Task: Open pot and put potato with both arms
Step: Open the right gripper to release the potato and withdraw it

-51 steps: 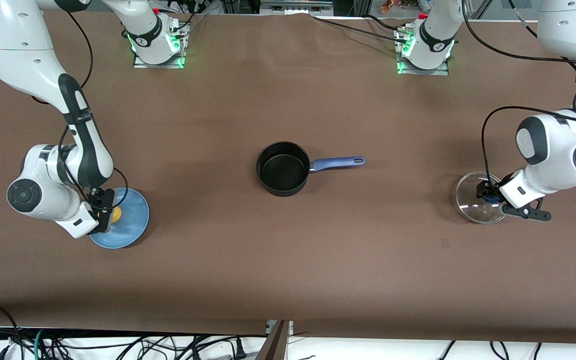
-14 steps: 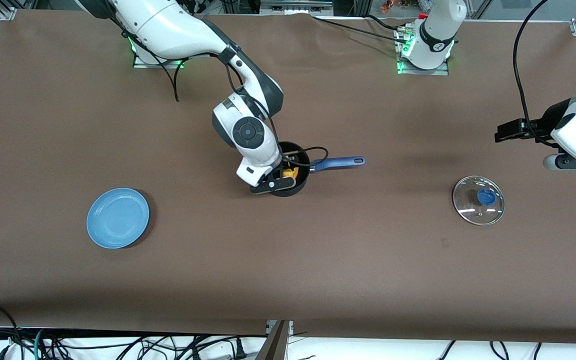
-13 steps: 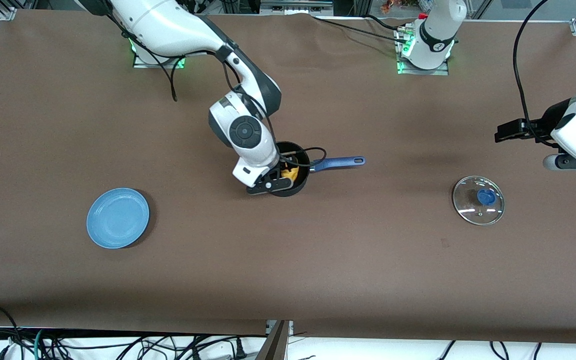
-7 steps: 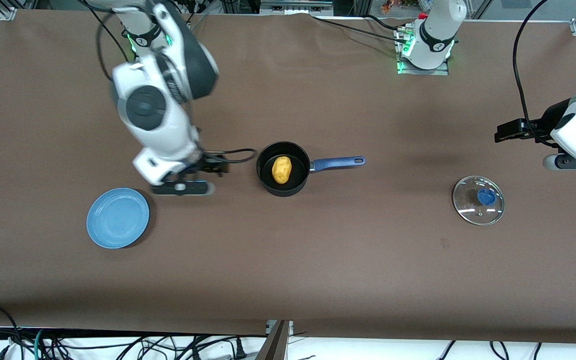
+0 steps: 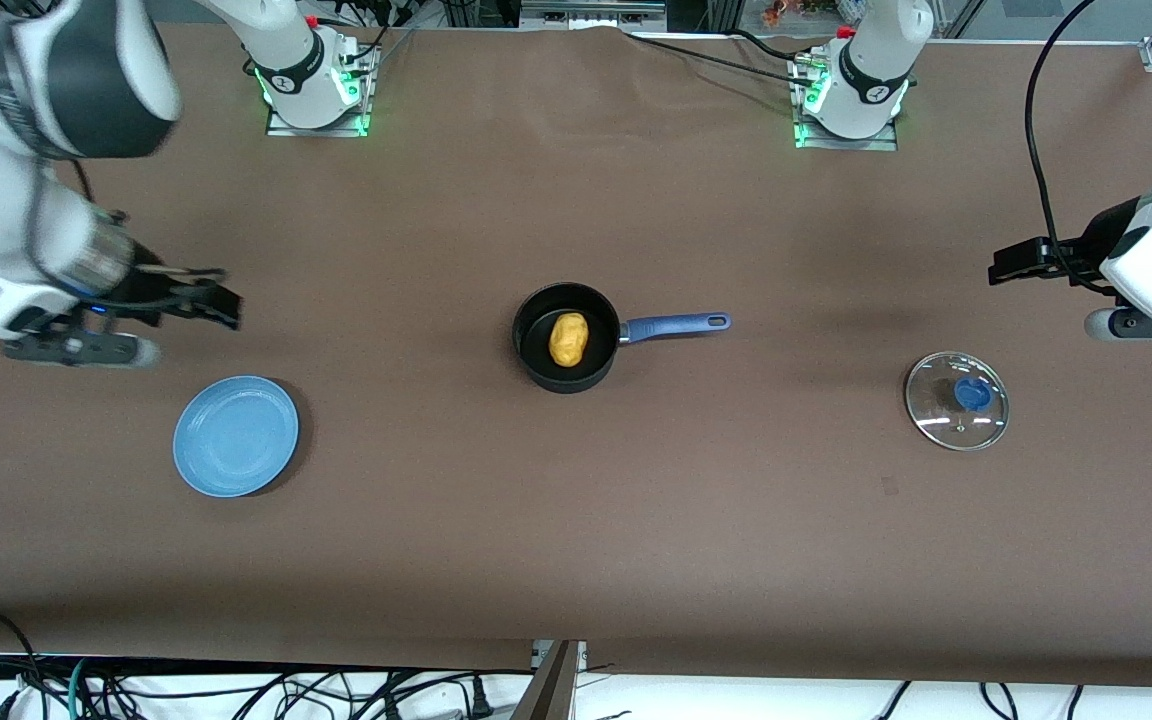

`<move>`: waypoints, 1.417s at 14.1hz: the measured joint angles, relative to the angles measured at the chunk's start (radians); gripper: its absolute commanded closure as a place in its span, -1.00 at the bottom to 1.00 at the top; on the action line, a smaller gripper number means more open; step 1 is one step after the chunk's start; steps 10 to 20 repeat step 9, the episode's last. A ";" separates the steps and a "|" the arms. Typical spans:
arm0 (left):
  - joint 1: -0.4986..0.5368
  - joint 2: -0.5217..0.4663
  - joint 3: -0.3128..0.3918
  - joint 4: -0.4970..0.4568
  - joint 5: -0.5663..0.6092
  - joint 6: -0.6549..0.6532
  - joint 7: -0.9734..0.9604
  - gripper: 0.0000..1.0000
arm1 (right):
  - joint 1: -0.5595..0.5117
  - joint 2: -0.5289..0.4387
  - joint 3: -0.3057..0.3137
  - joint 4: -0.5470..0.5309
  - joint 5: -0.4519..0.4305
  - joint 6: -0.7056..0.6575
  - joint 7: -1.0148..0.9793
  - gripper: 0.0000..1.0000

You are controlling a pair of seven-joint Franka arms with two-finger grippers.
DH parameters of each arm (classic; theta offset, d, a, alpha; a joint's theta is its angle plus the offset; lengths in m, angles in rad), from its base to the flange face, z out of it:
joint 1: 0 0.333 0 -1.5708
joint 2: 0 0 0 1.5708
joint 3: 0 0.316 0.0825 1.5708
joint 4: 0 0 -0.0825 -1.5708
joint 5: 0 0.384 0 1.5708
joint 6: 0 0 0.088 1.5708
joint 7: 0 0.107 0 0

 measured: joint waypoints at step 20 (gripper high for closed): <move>0.000 0.008 0.000 0.032 0.000 0.000 0.000 -1.00 | -0.147 -0.142 0.043 -0.031 -0.019 -0.121 -0.072 -1.00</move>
